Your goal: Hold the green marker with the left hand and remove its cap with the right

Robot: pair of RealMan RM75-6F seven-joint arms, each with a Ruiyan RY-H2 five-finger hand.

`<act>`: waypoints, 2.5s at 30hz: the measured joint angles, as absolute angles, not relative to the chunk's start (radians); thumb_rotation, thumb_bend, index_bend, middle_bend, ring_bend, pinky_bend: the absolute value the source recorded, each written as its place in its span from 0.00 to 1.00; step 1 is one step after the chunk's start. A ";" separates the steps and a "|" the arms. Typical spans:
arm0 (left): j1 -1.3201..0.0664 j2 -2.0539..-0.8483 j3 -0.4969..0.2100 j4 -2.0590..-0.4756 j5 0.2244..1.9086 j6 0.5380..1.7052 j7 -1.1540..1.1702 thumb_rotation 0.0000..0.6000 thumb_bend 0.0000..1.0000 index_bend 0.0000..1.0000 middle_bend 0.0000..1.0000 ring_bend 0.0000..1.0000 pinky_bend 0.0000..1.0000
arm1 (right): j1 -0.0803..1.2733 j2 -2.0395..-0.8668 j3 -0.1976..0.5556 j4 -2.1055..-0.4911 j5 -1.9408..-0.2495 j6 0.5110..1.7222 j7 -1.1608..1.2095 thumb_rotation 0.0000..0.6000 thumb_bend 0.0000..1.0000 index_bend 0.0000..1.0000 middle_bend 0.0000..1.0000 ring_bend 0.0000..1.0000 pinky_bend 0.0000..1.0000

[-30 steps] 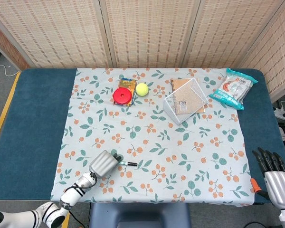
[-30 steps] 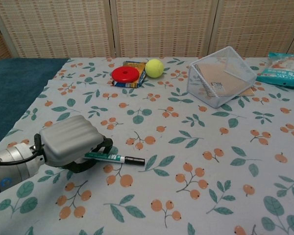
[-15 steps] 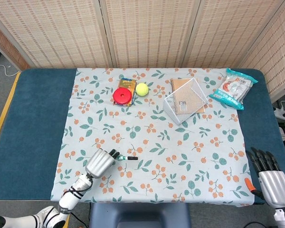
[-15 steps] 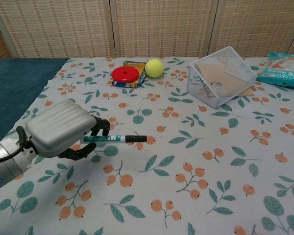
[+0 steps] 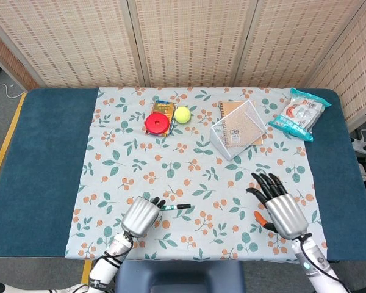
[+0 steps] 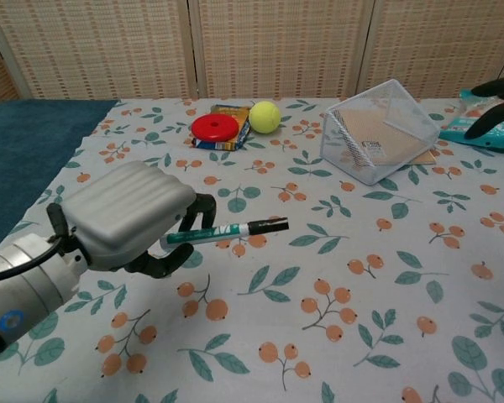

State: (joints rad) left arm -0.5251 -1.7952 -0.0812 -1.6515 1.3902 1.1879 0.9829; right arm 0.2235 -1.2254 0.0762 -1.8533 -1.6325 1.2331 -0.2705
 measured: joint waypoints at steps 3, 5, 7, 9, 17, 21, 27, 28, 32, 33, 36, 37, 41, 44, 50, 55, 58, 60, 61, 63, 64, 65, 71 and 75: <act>-0.537 -1.823 -0.091 -1.689 1.368 1.187 1.053 1.00 0.65 0.87 1.00 0.91 0.98 | 0.277 -1.243 0.091 -1.905 -1.574 1.162 -0.283 1.00 0.27 0.25 0.00 0.00 0.00; -0.548 -1.841 -0.099 -1.702 1.350 1.186 1.087 1.00 0.65 0.87 1.00 0.91 0.98 | 0.303 -1.247 0.097 -1.931 -1.546 1.128 -0.281 1.00 0.27 0.25 0.00 0.00 0.00; -0.558 -1.855 -0.100 -1.702 1.350 1.187 1.109 1.00 0.65 0.87 1.00 0.91 0.98 | 0.324 -1.247 0.101 -1.944 -1.530 1.098 -0.275 1.00 0.27 0.25 0.00 0.00 0.00; -0.567 -1.870 -0.100 -1.696 1.354 1.187 1.119 1.00 0.65 0.87 1.00 0.91 0.98 | 0.337 -1.245 0.102 -1.951 -1.516 1.074 -0.267 1.00 0.27 0.25 0.00 0.00 0.00; -0.594 -1.900 -0.111 -1.677 1.334 1.184 1.138 1.00 0.65 0.87 1.00 0.91 0.98 | 0.409 -1.265 0.100 -1.957 -1.422 0.976 -0.259 1.00 0.27 0.27 0.00 0.00 0.00; -0.602 -1.905 -0.115 -1.671 1.322 1.183 1.139 1.00 0.65 0.87 1.00 0.91 0.98 | 0.433 -1.288 0.096 -1.957 -1.397 0.961 -0.258 1.00 0.27 0.29 0.00 0.00 0.00; -0.610 -1.906 -0.112 -1.681 1.315 1.190 1.143 1.00 0.65 0.87 1.00 0.91 0.98 | 0.449 -1.320 0.088 -1.940 -1.381 0.968 -0.276 1.00 0.27 0.33 0.00 0.00 0.00; -0.610 -1.906 -0.109 -1.684 1.315 1.191 1.145 1.00 0.65 0.87 1.00 0.91 0.98 | 0.451 -1.326 0.087 -1.936 -1.379 0.971 -0.279 1.00 0.27 0.33 0.00 0.00 0.00; -0.614 -1.909 -0.102 -1.696 1.314 1.197 1.150 1.00 0.65 0.87 1.00 0.91 0.98 | 0.459 -1.342 0.080 -1.922 -1.378 0.979 -0.285 1.00 0.27 0.35 0.00 0.00 0.00; -0.614 -1.909 -0.101 -1.698 1.311 1.198 1.150 1.00 0.65 0.87 1.00 0.91 0.98 | 0.460 -1.345 0.078 -1.919 -1.379 0.981 -0.286 1.00 0.27 0.35 0.00 0.00 0.00; -0.616 -1.910 -0.096 -1.705 1.308 1.200 1.152 1.00 0.65 0.87 1.00 0.91 0.98 | 0.463 -1.357 0.072 -1.909 -1.381 0.991 -0.288 1.00 0.27 0.36 0.00 0.00 0.00; -0.617 -1.910 -0.094 -1.707 1.307 1.200 1.151 1.00 0.65 0.87 1.00 0.91 0.98 | 0.465 -1.359 0.070 -1.908 -1.381 0.991 -0.285 1.00 0.27 0.37 0.00 0.00 0.00; -0.619 -1.910 -0.095 -1.711 1.302 1.206 1.149 1.00 0.65 0.87 1.00 0.91 0.98 | 0.468 -1.364 0.066 -1.904 -1.386 0.998 -0.270 1.00 0.27 0.40 0.00 0.00 0.00; -0.620 -1.907 -0.095 -1.712 1.297 1.209 1.147 1.00 0.65 0.87 1.00 0.91 0.98 | 0.472 -1.367 0.061 -1.899 -1.390 1.002 -0.264 1.00 0.27 0.41 0.00 0.00 0.00; -0.621 -1.899 -0.090 -1.720 1.294 1.216 1.143 1.00 0.65 0.87 1.00 0.91 0.98 | 0.480 -1.369 0.055 -1.894 -1.386 1.002 -0.260 1.00 0.27 0.42 0.00 0.00 0.00; -0.621 -1.892 -0.083 -1.728 1.292 1.219 1.138 1.00 0.65 0.87 1.00 0.91 0.98 | 0.481 -1.364 0.051 -1.895 -1.390 1.011 -0.254 1.00 0.27 0.42 0.00 0.00 0.00; -0.621 -1.892 -0.083 -1.729 1.290 1.219 1.137 1.00 0.65 0.87 1.00 0.91 0.98 | 0.482 -1.363 0.050 -1.896 -1.390 1.011 -0.252 1.00 0.28 0.42 0.00 0.00 0.00; -0.622 -1.894 -0.082 -1.731 1.288 1.220 1.136 1.00 0.65 0.87 1.00 0.91 0.98 | 0.483 -1.362 0.049 -1.897 -1.391 1.011 -0.246 1.00 0.28 0.43 0.00 0.00 0.00; -0.622 -1.894 -0.081 -1.733 1.289 1.220 1.136 1.00 0.65 0.87 1.00 0.91 0.98 | 0.484 -1.361 0.049 -1.897 -1.393 1.011 -0.239 1.00 0.28 0.43 0.00 0.00 0.00; -0.622 -1.894 -0.080 -1.740 1.287 1.222 1.134 1.00 0.65 0.87 1.00 0.91 0.98 | 0.485 -1.359 0.048 -1.897 -1.397 1.011 -0.225 1.00 0.28 0.43 0.00 0.00 0.00; -0.622 -1.894 -0.080 -1.742 1.285 1.223 1.133 1.00 0.65 0.87 1.00 0.91 0.98 | 0.486 -1.358 0.048 -1.896 -1.400 1.011 -0.216 1.00 0.28 0.43 0.00 0.00 0.00; -0.622 -1.894 -0.080 -1.743 1.283 1.225 1.132 1.00 0.65 0.87 1.00 0.91 0.98 | 0.488 -1.357 0.047 -1.896 -1.403 1.010 -0.210 1.00 0.28 0.43 0.00 0.00 0.00; -0.624 -1.889 -0.073 -1.754 1.287 1.226 1.129 1.00 0.65 0.87 1.00 0.91 0.98 | 0.492 -1.355 0.044 -1.888 -1.409 1.020 -0.214 1.00 0.32 0.44 0.00 0.00 0.00; -0.626 -1.887 -0.059 -1.762 1.301 1.226 1.126 1.00 0.65 0.87 1.00 0.91 0.98 | 0.492 -1.358 0.041 -1.888 -1.410 1.021 -0.203 1.00 0.33 0.44 0.00 0.00 0.00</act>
